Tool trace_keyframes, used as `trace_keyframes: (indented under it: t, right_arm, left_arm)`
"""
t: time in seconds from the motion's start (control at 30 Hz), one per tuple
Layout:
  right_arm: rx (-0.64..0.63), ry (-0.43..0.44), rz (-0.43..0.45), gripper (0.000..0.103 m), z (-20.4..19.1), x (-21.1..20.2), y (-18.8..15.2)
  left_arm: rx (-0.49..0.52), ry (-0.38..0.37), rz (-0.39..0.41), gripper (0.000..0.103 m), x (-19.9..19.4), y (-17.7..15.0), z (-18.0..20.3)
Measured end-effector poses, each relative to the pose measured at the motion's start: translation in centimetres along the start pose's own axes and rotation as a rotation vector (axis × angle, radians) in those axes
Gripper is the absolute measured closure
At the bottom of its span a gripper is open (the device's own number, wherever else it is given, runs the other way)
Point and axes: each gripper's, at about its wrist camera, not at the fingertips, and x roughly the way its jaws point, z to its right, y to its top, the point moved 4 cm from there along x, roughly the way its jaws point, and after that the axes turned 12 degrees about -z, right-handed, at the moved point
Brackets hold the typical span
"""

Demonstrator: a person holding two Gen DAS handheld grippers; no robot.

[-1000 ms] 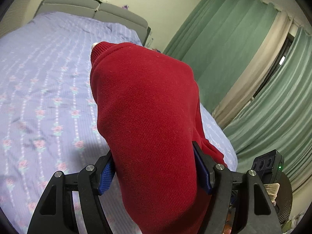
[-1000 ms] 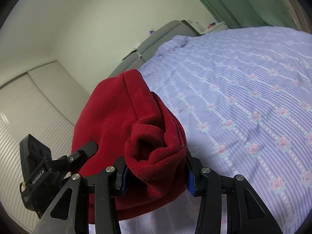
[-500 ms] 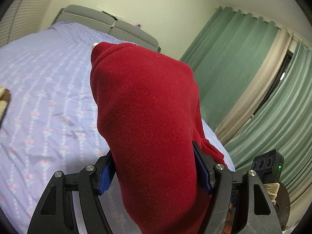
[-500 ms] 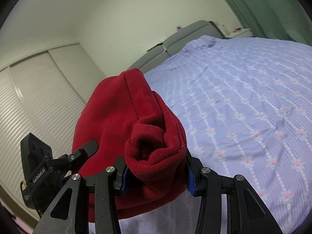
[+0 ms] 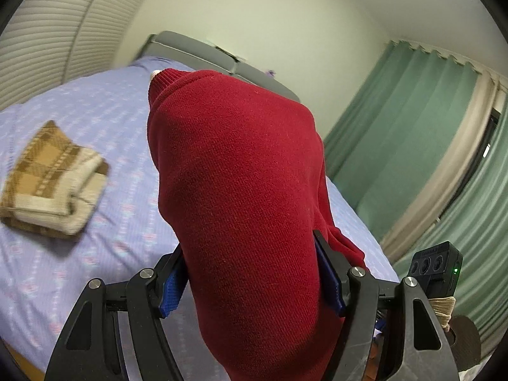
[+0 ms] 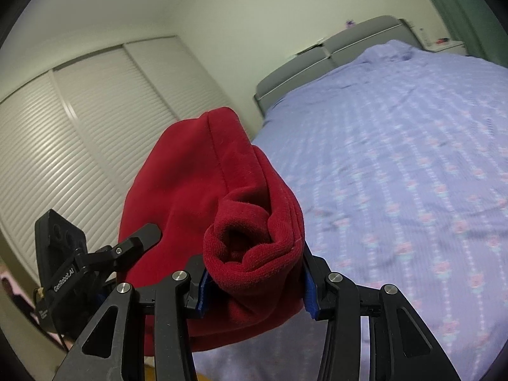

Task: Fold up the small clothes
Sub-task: 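Lift and carry the bundle with both grippers to the beige plaid stack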

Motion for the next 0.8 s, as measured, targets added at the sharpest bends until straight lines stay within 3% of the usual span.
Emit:
trace_keyframes:
  t: [0.37, 0.8]
  right_arm:
    - [-0.075, 0.062, -0.083, 0.058, -5.5, 4.3, 0.0]
    - [-0.114, 0.082, -0.145, 0.058, -8.6, 8.1, 0.0]
  left_arm:
    - [-0.057, 0.046, 0.033, 0.033, -4.8, 0.7, -5.0]
    - [-0.098, 0.079, 0.041, 0.033, -6.7, 1.7, -9.6]
